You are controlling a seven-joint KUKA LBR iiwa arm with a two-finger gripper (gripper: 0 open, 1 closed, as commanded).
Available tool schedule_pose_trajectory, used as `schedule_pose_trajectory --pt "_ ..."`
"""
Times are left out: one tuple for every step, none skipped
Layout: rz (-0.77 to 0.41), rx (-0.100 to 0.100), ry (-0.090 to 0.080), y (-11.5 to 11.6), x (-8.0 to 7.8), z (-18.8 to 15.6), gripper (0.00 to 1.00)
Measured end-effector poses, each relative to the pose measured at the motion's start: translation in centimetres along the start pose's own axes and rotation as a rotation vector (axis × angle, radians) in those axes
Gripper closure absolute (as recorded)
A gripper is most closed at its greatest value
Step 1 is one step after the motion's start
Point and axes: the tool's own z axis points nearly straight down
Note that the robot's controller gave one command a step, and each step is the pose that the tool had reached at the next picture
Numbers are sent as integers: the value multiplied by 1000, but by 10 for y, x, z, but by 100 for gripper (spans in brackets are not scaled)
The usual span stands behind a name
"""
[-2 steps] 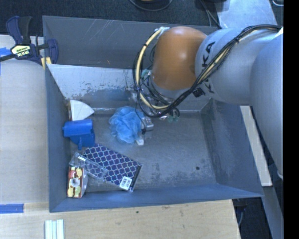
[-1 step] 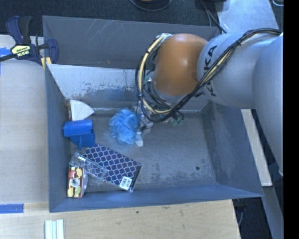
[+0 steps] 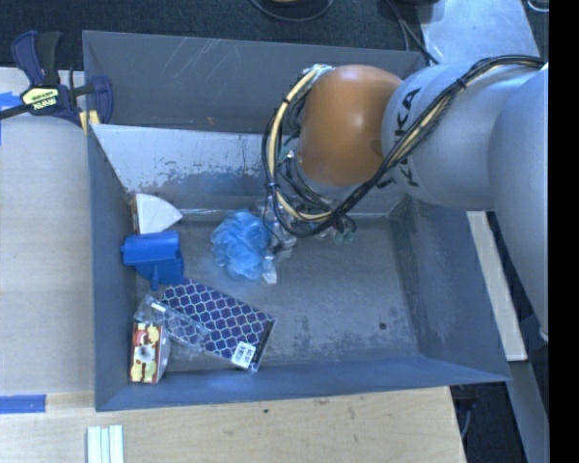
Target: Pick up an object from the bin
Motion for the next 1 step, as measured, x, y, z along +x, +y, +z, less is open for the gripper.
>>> schedule_pose_trajectory --pt "-24 0 -1 2 -11 -109 100"
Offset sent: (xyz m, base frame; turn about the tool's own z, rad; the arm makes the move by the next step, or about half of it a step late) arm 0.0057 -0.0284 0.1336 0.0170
